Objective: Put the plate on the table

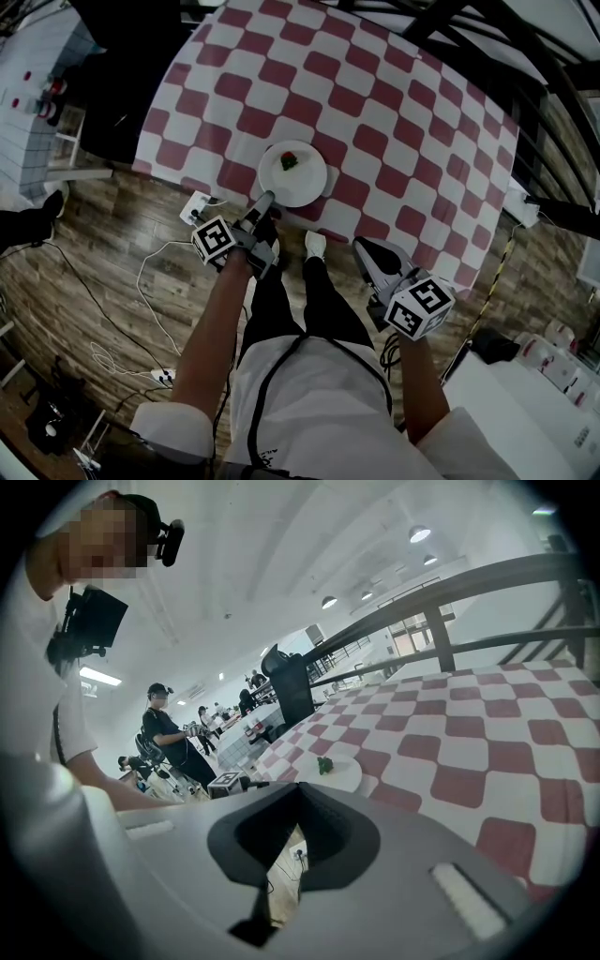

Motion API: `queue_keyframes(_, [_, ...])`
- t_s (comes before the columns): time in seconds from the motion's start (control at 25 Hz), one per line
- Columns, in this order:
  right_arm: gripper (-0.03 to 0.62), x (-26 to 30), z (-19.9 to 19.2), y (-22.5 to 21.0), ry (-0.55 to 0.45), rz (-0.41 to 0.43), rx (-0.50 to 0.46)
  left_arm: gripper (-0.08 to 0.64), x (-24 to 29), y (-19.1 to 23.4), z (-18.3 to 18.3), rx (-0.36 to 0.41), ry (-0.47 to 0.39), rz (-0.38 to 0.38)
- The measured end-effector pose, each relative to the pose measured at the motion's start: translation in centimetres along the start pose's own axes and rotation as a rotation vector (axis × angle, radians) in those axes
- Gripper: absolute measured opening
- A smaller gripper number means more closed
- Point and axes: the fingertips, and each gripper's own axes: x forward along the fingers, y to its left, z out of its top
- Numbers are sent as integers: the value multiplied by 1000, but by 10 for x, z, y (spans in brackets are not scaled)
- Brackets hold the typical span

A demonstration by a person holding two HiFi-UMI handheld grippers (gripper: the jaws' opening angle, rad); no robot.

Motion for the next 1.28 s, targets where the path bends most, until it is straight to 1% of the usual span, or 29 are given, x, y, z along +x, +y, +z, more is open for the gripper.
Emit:
queue_keyframes(0.12, [9, 2, 8, 2, -13, 6, -10, 17, -1, 10, 5, 18, -3, 81])
queue_keyframes(0.2, [9, 1, 10, 4, -17, 8, -14, 17, -3, 14, 5, 14, -7, 116])
queue_keyframes(0.48, [9, -7, 21, 9, -39, 1, -29, 20, -5, 20, 5, 9, -16, 220])
queue_keyframes(0.8, [9, -20, 29, 7, -63, -23, -44, 26, -4, 25, 5, 37, -17, 305])
queue_keyframes(0.96, [9, -23, 31, 11, -76, -26, -42, 31, -5, 30, 5, 57, -18, 389])
queue_keyframes(1.04, [9, -24, 34, 14, -80, -26, -53, 34, -3, 30, 4, 72, -14, 417])
queue_keyframes(1.08, [8, -25, 35, 15, -81, -26, -58, 46, -2, 28, 4, 78, -12, 420])
queue_keyframes(1.16, [9, -27, 37, 17, -85, -27, -67, 116, -1, 23, 3, 86, -9, 413])
queue_keyframes(1.2, [9, -28, 38, 18, -89, -27, -69, 138, -2, 20, 1, 88, -7, 410])
queue_keyframes(1.28, [9, -31, 41, 21, -96, -26, -72, 146, -6, 18, -2, 83, -2, 406])
